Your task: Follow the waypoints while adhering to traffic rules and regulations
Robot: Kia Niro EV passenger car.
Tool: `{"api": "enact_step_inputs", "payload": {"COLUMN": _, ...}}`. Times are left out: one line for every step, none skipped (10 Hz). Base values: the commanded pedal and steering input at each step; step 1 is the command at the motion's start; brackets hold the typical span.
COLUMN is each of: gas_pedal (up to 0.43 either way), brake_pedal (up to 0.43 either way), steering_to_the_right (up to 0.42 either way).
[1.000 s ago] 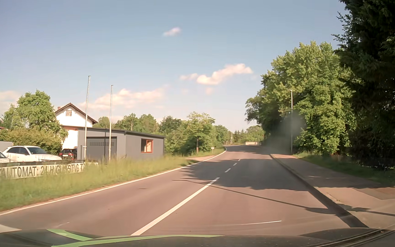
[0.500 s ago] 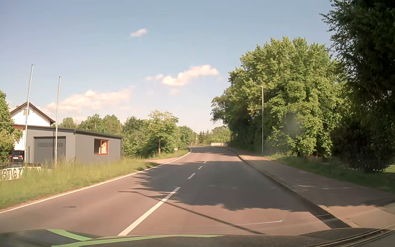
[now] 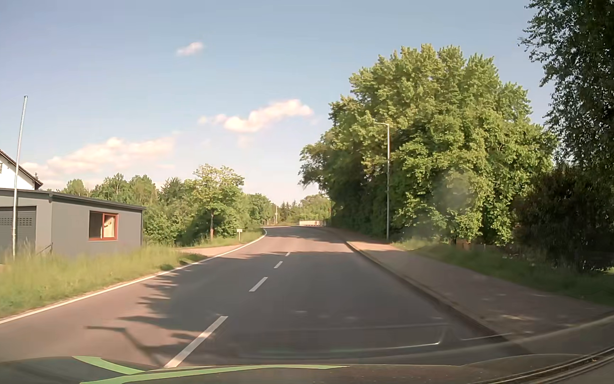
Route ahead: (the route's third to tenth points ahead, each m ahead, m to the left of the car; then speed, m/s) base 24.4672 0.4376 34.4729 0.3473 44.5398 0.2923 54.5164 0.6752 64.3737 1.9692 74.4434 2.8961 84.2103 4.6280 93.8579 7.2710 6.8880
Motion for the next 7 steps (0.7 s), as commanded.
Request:
{"api": "enact_step_inputs", "payload": {"gas_pedal": 0.189, "brake_pedal": 0.0, "steering_to_the_right": 0.029}}
{"api": "enact_step_inputs", "payload": {"gas_pedal": 0.189, "brake_pedal": 0.0, "steering_to_the_right": 0.019}}
{"api": "enact_step_inputs", "payload": {"gas_pedal": 0.189, "brake_pedal": 0.0, "steering_to_the_right": 0.012}}
{"api": "enact_step_inputs", "payload": {"gas_pedal": 0.189, "brake_pedal": 0.0, "steering_to_the_right": 0.01}}
{"api": "enact_step_inputs", "payload": {"gas_pedal": 0.189, "brake_pedal": 0.0, "steering_to_the_right": 0.007}}
{"api": "enact_step_inputs", "payload": {"gas_pedal": 0.189, "brake_pedal": 0.0, "steering_to_the_right": 0.005}}
{"api": "enact_step_inputs", "payload": {"gas_pedal": 0.189, "brake_pedal": 0.0, "steering_to_the_right": 0.005}}
